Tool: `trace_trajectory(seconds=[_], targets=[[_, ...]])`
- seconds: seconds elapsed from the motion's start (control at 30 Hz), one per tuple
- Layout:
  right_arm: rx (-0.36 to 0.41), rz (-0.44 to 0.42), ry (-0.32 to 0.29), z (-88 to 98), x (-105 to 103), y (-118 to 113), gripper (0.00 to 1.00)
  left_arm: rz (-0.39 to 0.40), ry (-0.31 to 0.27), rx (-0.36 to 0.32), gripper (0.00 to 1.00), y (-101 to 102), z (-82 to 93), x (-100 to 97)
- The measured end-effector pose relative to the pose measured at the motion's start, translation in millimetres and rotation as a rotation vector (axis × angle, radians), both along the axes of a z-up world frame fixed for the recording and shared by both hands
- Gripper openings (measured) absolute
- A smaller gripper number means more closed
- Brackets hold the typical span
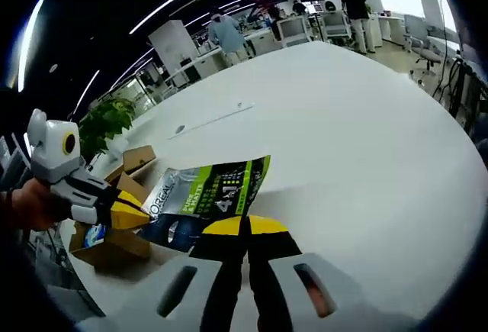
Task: Operate the shoe box by opening the lid, removing the specified soft item, and placing it in the target area until the item is outside and the box remains undamaged.
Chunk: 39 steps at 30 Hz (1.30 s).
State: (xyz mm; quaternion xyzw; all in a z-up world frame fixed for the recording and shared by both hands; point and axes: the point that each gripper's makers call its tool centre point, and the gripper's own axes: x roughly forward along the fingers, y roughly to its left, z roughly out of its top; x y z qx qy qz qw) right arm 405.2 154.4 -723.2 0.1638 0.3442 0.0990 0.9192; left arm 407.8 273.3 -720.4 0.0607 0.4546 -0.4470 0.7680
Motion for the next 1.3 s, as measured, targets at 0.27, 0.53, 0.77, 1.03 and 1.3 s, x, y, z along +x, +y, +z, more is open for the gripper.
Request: trace_trajectory(seconds=[0.27, 0.53, 0.77, 1.03, 1.3], targets=[[-0.035, 0.062, 0.05, -22.9, 1, 6, 0.0, -0.027, 0.02, 0.05, 0.02, 2, -20.5, -3.2], [-0.02, 0.061, 0.081, -40.6, -5, 9, 0.0, -0.067, 0.015, 0.114, 0.02, 6, -29.6, -5.4], [-0.01, 0.066, 0.089, -45.0, -7, 14, 0.0, -0.098, 0.01, 0.176, 0.02, 10, -35.3, -15.2], [-0.016, 0.069, 0.098, -49.5, -5, 16, 0.0, -0.105, 0.02, 0.242, 0.03, 13, -43.4, -14.3], [0.003, 0.015, 0.117, -55.9, -8, 3, 0.0, -0.187, 0.041, 0.322, 0.04, 11, -57.2, -23.8]])
